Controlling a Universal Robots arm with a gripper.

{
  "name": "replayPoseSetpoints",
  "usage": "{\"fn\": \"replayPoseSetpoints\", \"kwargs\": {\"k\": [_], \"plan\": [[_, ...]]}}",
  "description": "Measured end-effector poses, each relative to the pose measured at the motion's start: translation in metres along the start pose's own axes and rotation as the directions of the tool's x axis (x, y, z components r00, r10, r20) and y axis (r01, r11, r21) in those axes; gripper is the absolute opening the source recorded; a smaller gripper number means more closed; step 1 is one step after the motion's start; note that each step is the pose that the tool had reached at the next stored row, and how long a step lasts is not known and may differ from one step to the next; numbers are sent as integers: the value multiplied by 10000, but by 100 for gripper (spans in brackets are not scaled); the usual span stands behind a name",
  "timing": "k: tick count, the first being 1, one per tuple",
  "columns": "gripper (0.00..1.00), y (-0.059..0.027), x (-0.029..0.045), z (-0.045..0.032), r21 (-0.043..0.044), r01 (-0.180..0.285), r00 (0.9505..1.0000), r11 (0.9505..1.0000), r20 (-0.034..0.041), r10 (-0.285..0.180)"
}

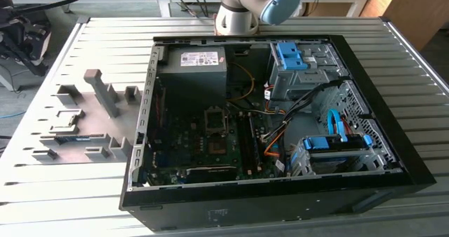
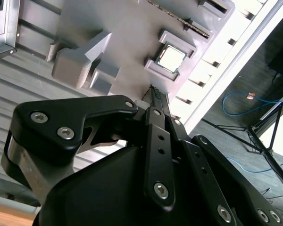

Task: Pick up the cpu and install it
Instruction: 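Reach for the cpu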

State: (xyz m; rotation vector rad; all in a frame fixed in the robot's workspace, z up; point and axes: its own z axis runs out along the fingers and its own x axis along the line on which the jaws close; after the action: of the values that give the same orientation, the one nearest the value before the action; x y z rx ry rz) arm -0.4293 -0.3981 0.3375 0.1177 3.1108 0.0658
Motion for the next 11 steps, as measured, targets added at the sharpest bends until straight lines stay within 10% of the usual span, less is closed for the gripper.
{"fn": "replayPoseSetpoints", "kwargs": {"k": [11], "plan": [[10,-6,5,135,0,-1,10000,10000,0,1]]}}
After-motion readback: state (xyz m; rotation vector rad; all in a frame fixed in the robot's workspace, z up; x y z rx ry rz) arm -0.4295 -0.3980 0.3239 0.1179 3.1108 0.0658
